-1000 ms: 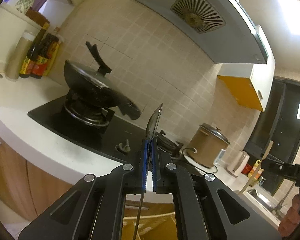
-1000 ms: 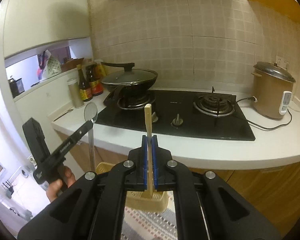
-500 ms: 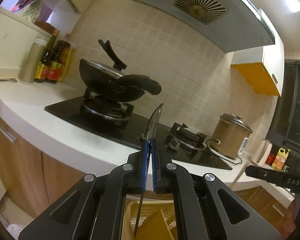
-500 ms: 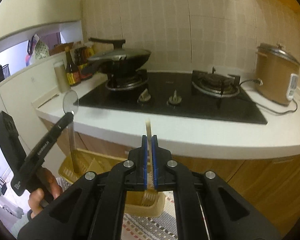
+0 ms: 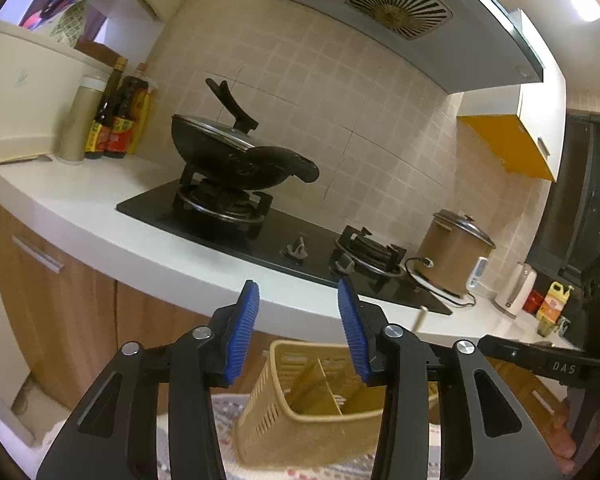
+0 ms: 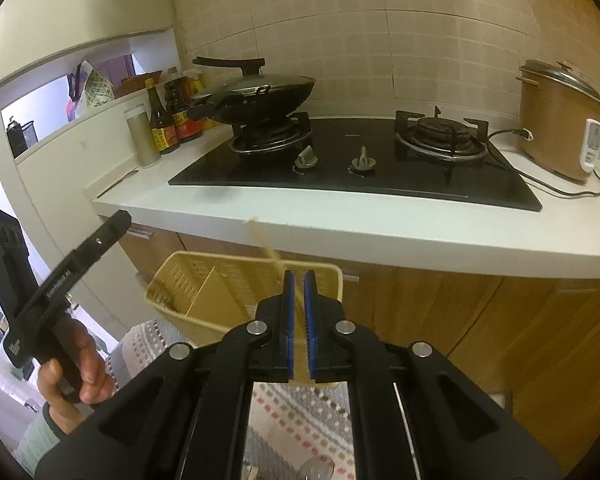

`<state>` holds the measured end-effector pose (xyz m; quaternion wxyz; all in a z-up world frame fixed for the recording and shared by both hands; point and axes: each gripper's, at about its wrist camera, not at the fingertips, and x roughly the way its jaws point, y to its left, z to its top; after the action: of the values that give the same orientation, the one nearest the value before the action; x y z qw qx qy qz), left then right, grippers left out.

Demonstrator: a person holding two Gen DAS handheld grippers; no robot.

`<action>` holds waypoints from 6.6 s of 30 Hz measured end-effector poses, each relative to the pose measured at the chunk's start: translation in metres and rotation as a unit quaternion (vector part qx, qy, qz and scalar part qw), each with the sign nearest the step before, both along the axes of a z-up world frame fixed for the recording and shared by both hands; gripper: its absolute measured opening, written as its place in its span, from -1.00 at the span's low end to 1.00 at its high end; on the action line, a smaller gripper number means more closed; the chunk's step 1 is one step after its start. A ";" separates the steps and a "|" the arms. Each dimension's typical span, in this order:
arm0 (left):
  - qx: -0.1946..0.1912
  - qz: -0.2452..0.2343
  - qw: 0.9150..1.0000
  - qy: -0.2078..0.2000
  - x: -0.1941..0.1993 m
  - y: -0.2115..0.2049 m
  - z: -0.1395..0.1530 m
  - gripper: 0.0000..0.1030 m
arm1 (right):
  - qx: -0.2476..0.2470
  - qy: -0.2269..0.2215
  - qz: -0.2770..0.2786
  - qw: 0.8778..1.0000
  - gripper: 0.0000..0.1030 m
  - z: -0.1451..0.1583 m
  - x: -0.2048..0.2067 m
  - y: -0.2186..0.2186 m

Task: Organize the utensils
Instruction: 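Open the left tool over the tan basket while the right tool releases the chopstick into it, then grasp a wooden chopstick with the left tool while the right tool grasps a clear spoon, then lift the chopstick with the left tool while the right tool carries the spoon to the basket, then open the left tool over the basket while the right tool releases the spoon into it, then grasp the black spoon handle with the left tool while the right tool grasps a clear spoon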

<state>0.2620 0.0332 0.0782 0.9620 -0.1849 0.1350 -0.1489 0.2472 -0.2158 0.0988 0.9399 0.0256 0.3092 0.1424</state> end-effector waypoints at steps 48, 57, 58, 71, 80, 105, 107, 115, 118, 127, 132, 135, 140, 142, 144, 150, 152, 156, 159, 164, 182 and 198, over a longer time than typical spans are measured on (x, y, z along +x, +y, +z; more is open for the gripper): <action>0.237 -0.075 0.895 0.371 -0.095 -0.027 -0.149 -0.91 | -0.106 0.291 -0.033 0.950 -0.92 -0.169 -0.047 0.021; 0.184 -0.120 0.885 0.412 -0.075 -0.015 -0.148 -0.82 | -0.091 0.329 -0.015 0.940 -0.84 -0.176 -0.037 0.007; 0.190 -0.122 0.881 0.415 -0.073 -0.016 -0.147 -0.82 | -0.102 0.329 -0.012 0.939 -0.84 -0.177 -0.035 0.013; 0.315 -0.121 0.846 0.414 -0.065 -0.055 -0.146 -0.92 | -0.163 0.318 0.008 0.934 -0.85 -0.182 -0.033 0.042; 0.292 -0.103 0.862 0.402 -0.074 -0.049 -0.145 -0.92 | -0.143 0.298 0.015 0.944 -0.97 -0.168 -0.062 0.017; 0.046 -0.089 0.979 0.176 -0.079 0.000 -0.027 -0.92 | -0.001 0.161 0.056 0.985 -0.97 -0.079 -0.073 -0.017; 0.035 -0.081 0.985 0.146 -0.075 -0.001 -0.013 -0.92 | 0.000 0.141 0.055 0.988 -0.97 -0.070 -0.070 -0.016; 0.007 -0.040 0.999 0.015 -0.057 -0.016 0.055 -0.92 | 0.033 0.035 0.050 0.998 -0.97 -0.011 -0.047 -0.012; -0.001 -0.027 0.999 -0.023 -0.050 -0.022 0.074 -0.92 | 0.037 -0.012 0.038 0.999 -0.97 0.012 -0.037 -0.011; 0.013 0.038 0.995 -0.088 -0.013 -0.033 0.091 -0.92 | 0.033 -0.099 0.011 0.995 -0.97 0.044 0.005 -0.004; 0.020 0.060 0.995 -0.078 0.016 -0.030 0.080 -0.92 | 0.002 -0.125 -0.001 0.992 -0.97 0.041 0.029 0.007; 0.016 0.073 0.995 -0.071 0.028 -0.025 0.066 -0.92 | -0.004 -0.136 -0.008 0.991 -0.97 0.027 0.043 0.011; 0.039 0.092 0.992 -0.077 0.033 -0.029 0.048 -0.92 | 0.003 -0.143 -0.017 0.990 -0.97 0.003 0.056 0.011; 0.050 0.096 0.991 -0.080 0.034 -0.032 0.042 -0.92 | 0.009 -0.136 -0.019 0.990 -0.97 -0.006 0.062 0.008; 0.065 0.100 0.989 -0.082 0.034 -0.038 0.035 -0.92 | 0.011 -0.134 -0.017 0.991 -0.97 -0.015 0.065 0.006; 0.082 0.101 0.988 -0.078 0.035 -0.044 0.018 -0.92 | 0.017 -0.138 -0.005 0.990 -0.97 -0.032 0.065 0.004; 0.083 0.099 0.989 -0.074 0.035 -0.043 0.013 -0.91 | 0.019 -0.143 0.001 0.989 -0.97 -0.036 0.061 0.005; 0.079 0.091 0.991 -0.062 0.034 -0.038 0.006 -0.91 | 0.008 -0.142 0.013 0.990 -0.97 -0.044 0.052 0.007; 0.075 0.085 0.992 -0.057 0.030 -0.033 0.003 -0.85 | 0.004 -0.142 0.016 0.990 -0.96 -0.047 0.044 0.007; 0.078 0.084 0.992 -0.053 0.018 -0.024 0.004 -0.75 | -0.001 -0.133 0.023 0.991 -0.95 -0.046 0.036 0.006; 0.073 0.049 0.996 0.033 -0.059 0.014 0.012 -0.39 | 0.001 -0.068 0.020 0.997 -0.12 -0.028 -0.028 -0.012; 0.111 -0.111 0.922 0.355 -0.095 -0.018 -0.101 -0.39 | -0.055 0.265 0.061 0.961 -0.39 -0.119 -0.074 0.017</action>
<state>0.1674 0.0149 -0.0226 0.8427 -0.1011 0.5029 -0.1635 0.1731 -0.1991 -0.0203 0.8140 -0.0080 0.5553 0.1702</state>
